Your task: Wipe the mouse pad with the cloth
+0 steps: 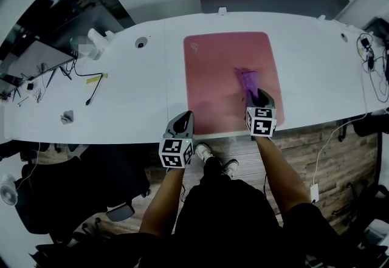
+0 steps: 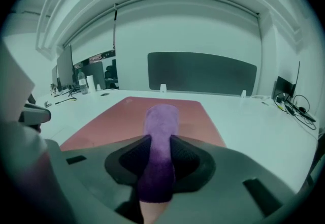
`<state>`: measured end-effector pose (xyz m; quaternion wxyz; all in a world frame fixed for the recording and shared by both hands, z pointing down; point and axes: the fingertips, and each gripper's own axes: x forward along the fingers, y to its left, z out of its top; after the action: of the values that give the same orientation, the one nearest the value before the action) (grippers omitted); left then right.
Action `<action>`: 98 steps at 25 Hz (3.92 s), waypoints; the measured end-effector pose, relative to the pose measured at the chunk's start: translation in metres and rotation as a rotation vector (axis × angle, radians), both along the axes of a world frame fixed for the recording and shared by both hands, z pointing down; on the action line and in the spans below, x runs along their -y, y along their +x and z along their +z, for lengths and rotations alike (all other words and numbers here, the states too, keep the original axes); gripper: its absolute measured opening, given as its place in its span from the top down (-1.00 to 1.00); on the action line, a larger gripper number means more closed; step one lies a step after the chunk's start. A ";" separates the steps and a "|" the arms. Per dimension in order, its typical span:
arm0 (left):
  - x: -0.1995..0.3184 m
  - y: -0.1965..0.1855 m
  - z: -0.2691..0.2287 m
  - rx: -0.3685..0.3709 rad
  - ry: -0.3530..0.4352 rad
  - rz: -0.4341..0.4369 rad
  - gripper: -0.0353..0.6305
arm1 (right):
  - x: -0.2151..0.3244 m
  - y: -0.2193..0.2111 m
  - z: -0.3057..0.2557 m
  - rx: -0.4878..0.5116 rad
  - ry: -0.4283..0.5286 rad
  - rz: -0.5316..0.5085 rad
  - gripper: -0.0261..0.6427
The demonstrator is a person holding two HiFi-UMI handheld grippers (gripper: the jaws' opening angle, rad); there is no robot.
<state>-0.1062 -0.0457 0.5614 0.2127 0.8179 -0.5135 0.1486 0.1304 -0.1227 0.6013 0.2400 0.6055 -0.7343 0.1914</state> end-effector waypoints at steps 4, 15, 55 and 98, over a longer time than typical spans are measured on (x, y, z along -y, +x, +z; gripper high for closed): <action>-0.009 -0.010 0.001 0.004 -0.006 -0.024 0.83 | -0.018 -0.047 0.003 0.023 -0.043 -0.077 0.55; -0.023 -0.038 0.004 0.017 -0.015 -0.093 0.83 | -0.057 -0.174 0.008 0.111 -0.077 -0.275 0.55; -0.033 -0.014 0.001 0.028 -0.006 -0.017 0.83 | -0.060 -0.053 0.041 -0.015 -0.173 -0.166 0.53; -0.004 0.044 -0.001 -0.001 0.011 0.151 0.83 | -0.060 0.136 0.036 -0.184 -0.129 0.158 0.54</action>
<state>-0.0623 -0.0420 0.5601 0.1967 0.8554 -0.4511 0.1612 0.2661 -0.0622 0.6369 0.3289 0.6597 -0.6453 0.2004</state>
